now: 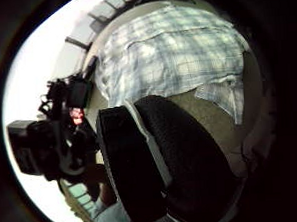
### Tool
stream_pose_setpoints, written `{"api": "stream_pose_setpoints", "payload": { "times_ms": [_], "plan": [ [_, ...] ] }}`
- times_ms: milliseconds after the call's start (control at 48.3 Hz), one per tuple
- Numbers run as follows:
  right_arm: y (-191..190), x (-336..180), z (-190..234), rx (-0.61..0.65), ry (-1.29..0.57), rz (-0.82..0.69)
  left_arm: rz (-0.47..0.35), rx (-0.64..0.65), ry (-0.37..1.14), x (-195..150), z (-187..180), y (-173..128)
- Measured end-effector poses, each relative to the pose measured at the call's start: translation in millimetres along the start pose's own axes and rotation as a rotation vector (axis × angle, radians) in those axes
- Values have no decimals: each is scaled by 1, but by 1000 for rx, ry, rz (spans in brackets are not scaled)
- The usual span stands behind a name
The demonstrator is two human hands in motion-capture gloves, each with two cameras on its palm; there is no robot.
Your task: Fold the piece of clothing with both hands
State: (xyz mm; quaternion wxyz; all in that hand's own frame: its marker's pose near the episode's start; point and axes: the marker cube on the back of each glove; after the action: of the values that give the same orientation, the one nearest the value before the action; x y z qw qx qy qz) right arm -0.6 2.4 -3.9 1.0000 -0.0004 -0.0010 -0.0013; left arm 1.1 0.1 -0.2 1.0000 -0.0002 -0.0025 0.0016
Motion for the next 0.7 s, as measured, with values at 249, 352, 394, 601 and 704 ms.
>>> {"api": "stream_pose_setpoints", "payload": {
  "times_ms": [249,352,394,601,704],
  "plan": [
    [5,4,-7,13,-17,9,17,-17,-29,8,-1,1],
    [7,6,-9,9,-26,13,16,-7,-44,9,-3,0],
    [7,6,-10,14,-27,11,17,-5,-41,9,-4,-1],
    [8,9,-11,25,-27,12,19,1,-46,7,-5,-3],
    [8,12,-11,30,-28,13,18,1,-40,7,-9,0]
  ]
}}
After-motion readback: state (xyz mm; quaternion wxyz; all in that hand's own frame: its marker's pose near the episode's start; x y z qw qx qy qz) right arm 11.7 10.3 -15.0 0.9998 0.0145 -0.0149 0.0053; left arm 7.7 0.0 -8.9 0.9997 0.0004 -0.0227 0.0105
